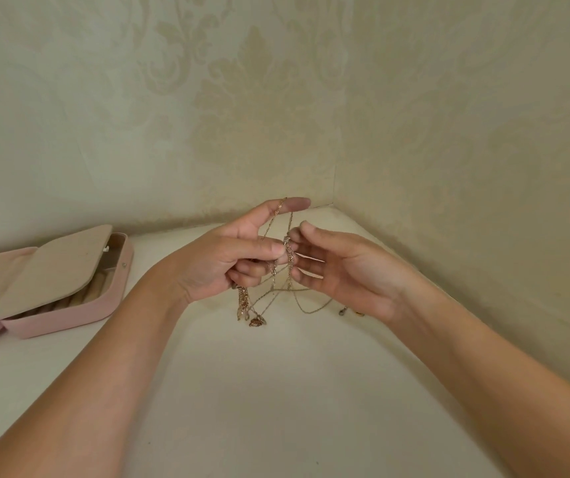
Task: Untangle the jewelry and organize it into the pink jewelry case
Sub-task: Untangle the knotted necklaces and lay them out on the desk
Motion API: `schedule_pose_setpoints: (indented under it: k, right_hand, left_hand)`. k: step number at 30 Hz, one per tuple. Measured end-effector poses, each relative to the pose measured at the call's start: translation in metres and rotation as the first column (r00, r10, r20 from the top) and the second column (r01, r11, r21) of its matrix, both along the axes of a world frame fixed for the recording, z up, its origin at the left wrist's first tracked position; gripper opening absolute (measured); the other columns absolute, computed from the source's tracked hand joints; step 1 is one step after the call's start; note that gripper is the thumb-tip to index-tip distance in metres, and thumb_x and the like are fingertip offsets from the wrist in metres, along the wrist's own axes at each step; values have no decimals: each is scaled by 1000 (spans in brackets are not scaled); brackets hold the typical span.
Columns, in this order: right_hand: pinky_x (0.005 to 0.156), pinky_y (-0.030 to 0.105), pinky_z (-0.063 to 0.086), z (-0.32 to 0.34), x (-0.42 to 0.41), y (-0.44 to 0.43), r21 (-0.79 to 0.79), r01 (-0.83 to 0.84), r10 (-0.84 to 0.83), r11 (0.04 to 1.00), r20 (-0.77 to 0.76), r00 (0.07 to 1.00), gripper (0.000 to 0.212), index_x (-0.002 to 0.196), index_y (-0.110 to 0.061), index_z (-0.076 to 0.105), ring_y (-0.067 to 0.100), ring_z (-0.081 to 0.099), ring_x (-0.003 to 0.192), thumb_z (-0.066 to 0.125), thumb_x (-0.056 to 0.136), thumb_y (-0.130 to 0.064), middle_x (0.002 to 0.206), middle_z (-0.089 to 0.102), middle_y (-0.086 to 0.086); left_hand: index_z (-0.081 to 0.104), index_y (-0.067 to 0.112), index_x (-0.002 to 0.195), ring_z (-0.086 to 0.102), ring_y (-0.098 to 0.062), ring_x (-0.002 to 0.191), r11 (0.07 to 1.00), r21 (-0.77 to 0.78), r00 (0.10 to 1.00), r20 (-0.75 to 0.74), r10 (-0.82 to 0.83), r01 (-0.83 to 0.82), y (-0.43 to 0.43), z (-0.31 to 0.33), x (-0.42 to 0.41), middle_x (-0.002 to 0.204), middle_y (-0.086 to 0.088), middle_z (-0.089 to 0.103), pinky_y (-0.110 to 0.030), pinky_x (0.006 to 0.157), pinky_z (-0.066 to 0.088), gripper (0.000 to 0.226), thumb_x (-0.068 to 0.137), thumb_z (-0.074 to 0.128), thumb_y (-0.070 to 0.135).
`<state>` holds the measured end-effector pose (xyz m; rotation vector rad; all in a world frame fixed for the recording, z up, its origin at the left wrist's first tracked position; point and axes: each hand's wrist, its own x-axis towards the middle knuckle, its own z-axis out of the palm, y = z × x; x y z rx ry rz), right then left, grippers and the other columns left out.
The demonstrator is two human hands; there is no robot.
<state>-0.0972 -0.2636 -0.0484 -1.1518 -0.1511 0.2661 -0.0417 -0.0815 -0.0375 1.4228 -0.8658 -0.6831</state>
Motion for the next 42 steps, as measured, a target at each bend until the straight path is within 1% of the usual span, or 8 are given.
schedule_pose_setpoints:
  k: [4,13,27,31,34,37,39,42]
  right_hand:
    - [72,21,54,-2,-1,3,-67,50,-44,997,82,996,20,89,-10,64,11,62,70,68,70,-8,75,66,0]
    - [70,17,48,1,-3,0,-253,63,-21,965,164,986,12,81,-9,68,8,56,69,68,75,-19,73,62,-1]
    - [71,27,51,-2,-1,8,213,-120,115,970,35,993,2,82,-6,53,19,49,80,52,81,-7,74,56,4]
    - [70,27,55,4,-3,9,-114,39,-29,993,88,996,11,82,-7,55,14,50,62,59,80,4,66,50,4]
    - [55,15,43,1,-6,10,-677,444,-170,587,433,885,12,79,-13,60,5,43,50,62,82,-2,57,47,-7]
    - [46,12,36,-6,-2,12,-755,571,-207,323,532,821,19,76,-15,60,9,48,55,49,85,-3,62,52,-6]
    - [54,17,45,-11,6,7,-686,498,-356,530,353,865,27,81,-11,61,16,54,61,39,88,3,72,58,2]
    - [73,27,54,-12,9,2,-409,177,-187,895,17,982,17,96,0,63,18,59,69,48,92,4,84,60,13]
  left_hand:
    - [55,47,124,23,-1,44,1000,-6,1000,-1,24,-24,1,1,0,67,3,43,-14,42,18,58,73,63,21]
    - [54,50,123,22,-3,45,999,17,999,37,30,-30,2,2,1,67,2,42,-13,41,23,57,76,67,20]
    - [53,44,129,19,-2,45,980,-91,977,-104,-188,179,8,3,1,68,5,47,-7,40,26,70,68,84,34]
    - [58,40,127,27,5,38,987,-140,990,-106,-97,82,10,5,2,68,5,53,-8,38,24,73,61,88,35]
    - [56,37,130,25,3,39,985,-89,983,-92,-156,148,4,3,-2,71,4,59,-9,40,21,69,67,84,35]
    - [54,38,133,25,1,40,959,-2,954,-98,-283,284,-2,1,-8,71,1,63,-8,40,23,62,75,77,35]
    - [57,40,129,28,4,38,959,53,959,-62,-276,280,-3,2,-10,70,2,64,-10,40,20,50,81,70,39]
    - [64,37,121,25,2,37,989,129,996,-50,-73,79,-3,4,-11,72,-1,64,-11,37,18,33,90,52,38]
